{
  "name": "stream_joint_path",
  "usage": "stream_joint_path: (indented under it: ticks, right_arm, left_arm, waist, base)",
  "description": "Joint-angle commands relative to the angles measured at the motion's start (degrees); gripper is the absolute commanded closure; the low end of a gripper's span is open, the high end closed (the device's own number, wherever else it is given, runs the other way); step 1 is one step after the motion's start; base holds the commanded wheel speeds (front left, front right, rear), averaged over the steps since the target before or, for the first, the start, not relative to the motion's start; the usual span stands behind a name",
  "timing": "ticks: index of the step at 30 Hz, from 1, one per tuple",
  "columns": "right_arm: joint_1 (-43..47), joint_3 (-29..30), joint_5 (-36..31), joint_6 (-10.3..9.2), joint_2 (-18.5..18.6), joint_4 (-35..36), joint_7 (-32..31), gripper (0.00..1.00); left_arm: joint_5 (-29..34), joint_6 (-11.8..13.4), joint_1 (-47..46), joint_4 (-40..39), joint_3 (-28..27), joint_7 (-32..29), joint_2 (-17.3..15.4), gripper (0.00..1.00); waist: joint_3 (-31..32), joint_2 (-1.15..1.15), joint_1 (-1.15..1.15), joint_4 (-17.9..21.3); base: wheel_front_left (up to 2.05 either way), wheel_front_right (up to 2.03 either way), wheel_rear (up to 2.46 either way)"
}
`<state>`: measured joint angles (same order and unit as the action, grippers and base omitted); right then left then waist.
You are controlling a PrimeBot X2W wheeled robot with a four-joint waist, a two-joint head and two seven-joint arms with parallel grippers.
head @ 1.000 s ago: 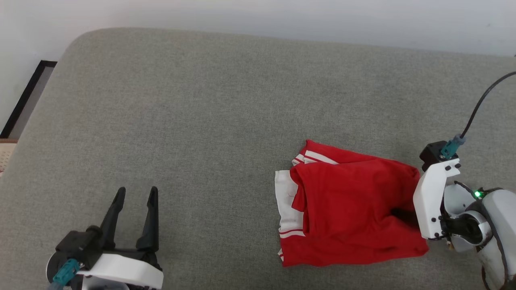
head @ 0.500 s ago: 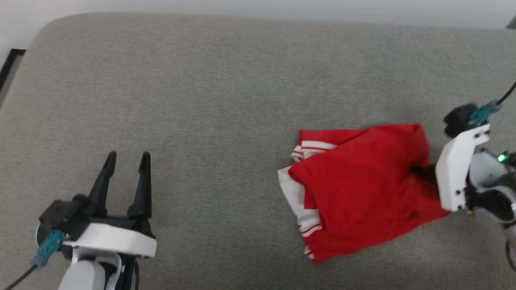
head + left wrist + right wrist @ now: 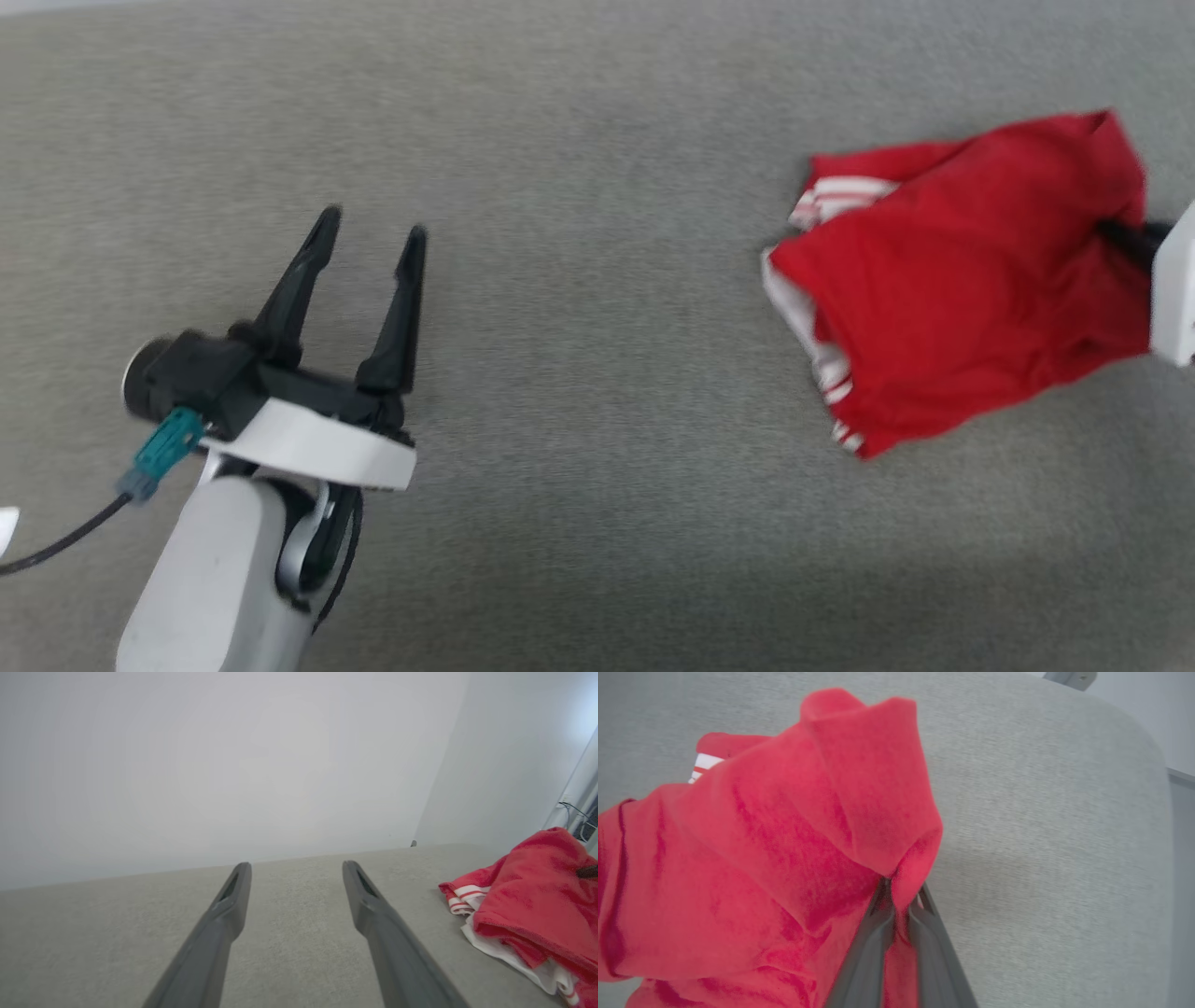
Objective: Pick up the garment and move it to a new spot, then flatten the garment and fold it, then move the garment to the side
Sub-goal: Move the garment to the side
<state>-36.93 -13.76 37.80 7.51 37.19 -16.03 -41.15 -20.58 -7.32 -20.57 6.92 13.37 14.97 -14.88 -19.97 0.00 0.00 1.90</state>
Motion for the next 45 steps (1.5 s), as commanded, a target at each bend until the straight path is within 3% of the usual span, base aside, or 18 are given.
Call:
stream_joint_path:
  ticks: [1, 19, 26, 40, 42, 44, 45]
  right_arm:
    - [-1.4, 0.5, -1.1, -0.04, 0.3, -0.5, 1.2, 1.00]
    - [-12.3, 4.0, -14.4, -0.04, 2.6, -15.2, 16.6, 1.00]
    - [-16.0, 4.5, -20.0, -0.04, 2.5, -22.7, 23.3, 1.00]
    - [-22.1, 6.1, -28.0, -0.04, -3.6, -40.3, 34.1, 0.99]
    - [-23.1, 6.9, -28.3, -0.04, -4.1, -42.3, 35.3, 0.71]
    - [-23.9, 7.1, -28.8, -0.04, -4.2, -44.0, 36.1, 0.49]
    - [-24.4, 7.5, -28.8, -0.04, -4.1, -44.8, 36.6, 0.16]
  left_arm:
    - [0.4, -0.2, -2.0, 0.3, 0.9, 0.3, -0.5, 0.00]
    - [-1.3, -0.2, -18.6, 3.8, 17.6, 0.3, -2.8, 0.00]
    - [-2.1, -0.2, -22.6, 4.8, 22.4, 0.3, -2.3, 0.00]
    - [-3.1, -0.2, -25.3, 5.7, 25.7, 0.3, -1.4, 0.00]
    - [-3.0, -0.2, -25.3, 5.8, 25.5, 0.3, -1.5, 0.00]
    - [-3.2, -0.2, -25.0, 5.7, 25.2, 0.3, -1.5, 0.00]
    - [-3.3, -0.2, -24.8, 5.7, 25.1, 0.3, -1.5, 0.00]
  waist:
    - [-2.0, 0.00, 0.00, 2.6]
    - [-8.4, 0.00, 0.00, 10.9]
    - [-10.2, 0.00, 0.00, 11.4]
    - [-11.8, 0.00, 0.00, 9.5]
    - [-11.8, 0.00, 0.00, 9.2]
    - [-11.6, 0.00, 0.00, 9.1]
    - [-11.5, 0.00, 0.00, 9.0]
  base:
    - [0.00, 0.00, 0.00]
    - [0.00, 0.00, 0.00]
    - [0.00, 0.00, 0.00]
    - [0.00, 0.00, 0.00]
    - [0.00, 0.00, 0.00]
    - [0.00, 0.00, 0.00]
    - [0.00, 0.00, 0.00]
